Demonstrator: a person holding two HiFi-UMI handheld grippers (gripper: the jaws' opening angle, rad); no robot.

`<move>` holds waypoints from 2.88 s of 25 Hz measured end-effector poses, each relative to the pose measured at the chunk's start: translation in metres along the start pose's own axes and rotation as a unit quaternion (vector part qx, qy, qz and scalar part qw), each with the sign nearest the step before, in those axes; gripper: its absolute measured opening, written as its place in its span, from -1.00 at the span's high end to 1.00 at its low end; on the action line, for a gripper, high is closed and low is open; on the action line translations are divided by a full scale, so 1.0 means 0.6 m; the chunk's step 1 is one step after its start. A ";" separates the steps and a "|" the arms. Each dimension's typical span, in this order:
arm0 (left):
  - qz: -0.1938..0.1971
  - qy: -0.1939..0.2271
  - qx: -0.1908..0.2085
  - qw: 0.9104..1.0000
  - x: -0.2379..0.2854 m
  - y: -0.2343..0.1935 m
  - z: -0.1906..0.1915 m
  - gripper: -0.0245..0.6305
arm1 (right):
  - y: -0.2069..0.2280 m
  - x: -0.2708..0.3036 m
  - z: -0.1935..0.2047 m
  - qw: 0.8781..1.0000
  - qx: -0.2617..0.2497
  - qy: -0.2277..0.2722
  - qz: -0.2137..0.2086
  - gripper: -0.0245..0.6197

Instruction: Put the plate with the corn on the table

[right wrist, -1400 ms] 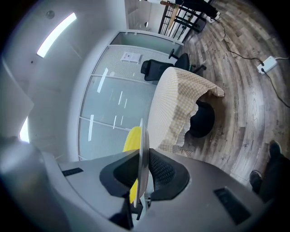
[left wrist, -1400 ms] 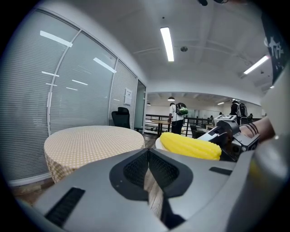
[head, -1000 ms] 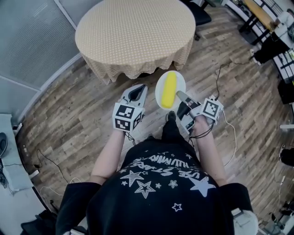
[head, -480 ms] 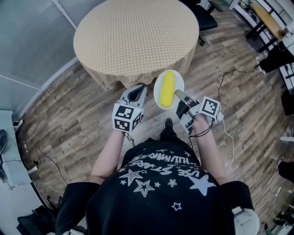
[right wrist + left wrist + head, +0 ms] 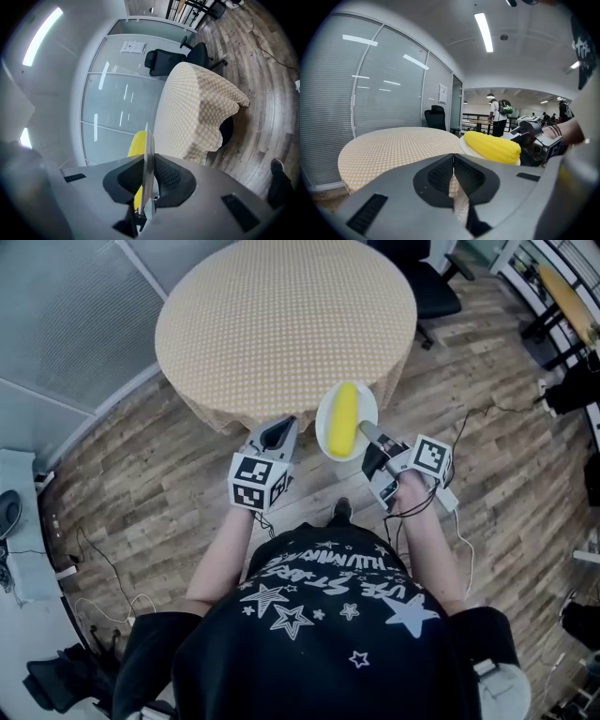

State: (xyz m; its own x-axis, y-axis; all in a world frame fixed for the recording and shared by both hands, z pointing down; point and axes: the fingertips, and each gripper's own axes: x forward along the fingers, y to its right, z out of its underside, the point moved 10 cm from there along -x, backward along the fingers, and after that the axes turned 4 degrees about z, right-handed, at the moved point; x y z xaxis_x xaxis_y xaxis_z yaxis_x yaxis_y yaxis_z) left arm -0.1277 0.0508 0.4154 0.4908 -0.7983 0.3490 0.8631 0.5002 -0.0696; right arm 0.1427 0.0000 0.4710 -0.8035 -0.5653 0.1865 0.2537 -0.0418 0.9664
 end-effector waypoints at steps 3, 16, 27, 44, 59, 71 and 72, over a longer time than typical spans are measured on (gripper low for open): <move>-0.011 -0.002 -0.001 1.000 0.022 -0.002 -0.011 0.90 | 0.007 0.011 -0.029 1.000 0.003 -0.006 -0.009 0.77; -0.045 -0.009 -0.025 0.999 0.105 0.025 -0.028 0.90 | 0.042 0.013 -0.130 0.999 -0.001 -0.043 0.002 0.77; -0.046 -0.020 -0.038 0.998 0.127 -0.016 -0.015 0.90 | 0.060 0.055 -0.141 0.999 0.007 -0.045 0.006 0.77; 0.002 -0.013 -0.039 0.999 0.262 -0.178 -0.067 0.90 | 0.043 0.174 -0.252 1.000 0.004 0.005 0.031 0.77; 0.032 -0.010 -0.044 0.998 0.328 -0.266 -0.082 0.90 | 0.042 0.223 -0.308 0.998 0.009 0.046 0.049 0.77; -0.038 -0.029 -0.069 0.996 0.363 -0.262 -0.085 0.90 | 0.080 0.276 -0.398 0.998 -0.004 -0.031 0.045 0.77; -0.046 -0.028 -0.072 0.996 0.367 -0.259 -0.088 0.90 | 0.083 0.282 -0.411 0.998 -0.010 -0.044 0.045 0.77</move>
State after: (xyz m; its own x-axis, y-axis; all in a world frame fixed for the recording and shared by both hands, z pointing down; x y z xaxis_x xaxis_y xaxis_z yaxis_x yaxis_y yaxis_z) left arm -0.1473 -0.2204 0.4539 0.4047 -0.8165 0.4118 0.9143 0.3689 -0.1671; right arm 0.1522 -0.3008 0.5073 -0.8207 -0.4936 0.2877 0.3371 -0.0117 0.9414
